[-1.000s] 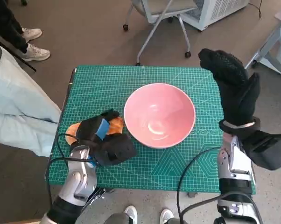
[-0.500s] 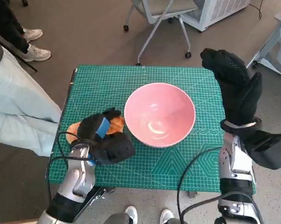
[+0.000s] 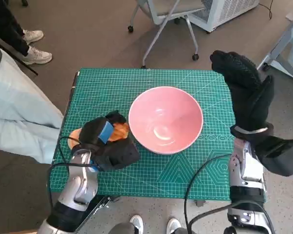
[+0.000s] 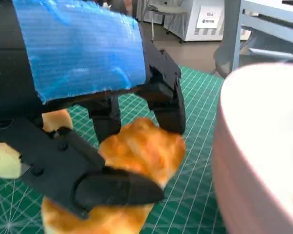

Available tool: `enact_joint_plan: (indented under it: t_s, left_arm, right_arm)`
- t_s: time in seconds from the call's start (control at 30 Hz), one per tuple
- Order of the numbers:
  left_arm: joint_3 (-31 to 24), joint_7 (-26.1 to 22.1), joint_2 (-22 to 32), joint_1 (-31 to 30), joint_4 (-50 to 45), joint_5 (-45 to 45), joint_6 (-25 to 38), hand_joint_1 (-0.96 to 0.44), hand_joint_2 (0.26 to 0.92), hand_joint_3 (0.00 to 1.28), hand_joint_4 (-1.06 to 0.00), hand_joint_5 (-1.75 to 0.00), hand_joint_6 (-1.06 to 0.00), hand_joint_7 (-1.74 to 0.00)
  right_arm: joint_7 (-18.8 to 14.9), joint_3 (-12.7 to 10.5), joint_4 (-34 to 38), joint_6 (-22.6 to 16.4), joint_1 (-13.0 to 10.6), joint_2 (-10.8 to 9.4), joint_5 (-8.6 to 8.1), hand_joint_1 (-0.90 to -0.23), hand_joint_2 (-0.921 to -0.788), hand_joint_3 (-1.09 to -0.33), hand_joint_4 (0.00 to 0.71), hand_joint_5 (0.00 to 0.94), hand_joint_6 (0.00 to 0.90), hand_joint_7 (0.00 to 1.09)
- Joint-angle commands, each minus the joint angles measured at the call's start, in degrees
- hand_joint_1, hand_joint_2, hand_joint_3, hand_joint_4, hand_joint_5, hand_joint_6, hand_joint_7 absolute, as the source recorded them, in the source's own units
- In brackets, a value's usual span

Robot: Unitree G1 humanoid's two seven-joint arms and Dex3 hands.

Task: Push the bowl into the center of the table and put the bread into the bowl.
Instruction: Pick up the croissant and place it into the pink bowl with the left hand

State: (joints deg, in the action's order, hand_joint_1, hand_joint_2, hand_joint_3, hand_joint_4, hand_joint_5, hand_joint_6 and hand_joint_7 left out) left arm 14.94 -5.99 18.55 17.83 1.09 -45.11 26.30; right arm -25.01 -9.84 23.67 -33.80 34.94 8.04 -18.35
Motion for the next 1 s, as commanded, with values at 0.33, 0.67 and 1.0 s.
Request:
enact_joint_plan:
  t_s: [0.33,0.67,1.0]
  left_arm:
    - [-4.91,-2.79,1.73,-1.65,-13.69,1.41,1.29,0.0,0.552,0.67,-0.73,-1.23,-0.73,-1.2]
    - [-8.95,-1.29,1.69,0.54,-21.65,1.64,0.01,0.01,0.613,0.49,-0.88,-1.15,-0.79,-0.93]
    - [-9.88,-1.74,1.99,2.36,-23.79,1.16,-0.85,0.01,0.721,0.27,-0.95,-1.01,-0.78,-0.91]
  right_arm:
    - [-1.13,-0.33,2.28,0.3,0.33,0.09,-0.57,-0.638,-0.921,-0.75,0.18,0.002,0.054,0.55]
    - [-1.31,-0.47,2.19,0.45,0.32,0.14,-0.64,-0.641,-0.921,-0.753,0.178,0.0,0.054,0.55]
    - [-1.31,-0.65,2.33,0.23,0.41,0.17,-0.54,-0.641,-0.921,-0.75,0.18,0.001,0.057,0.55]
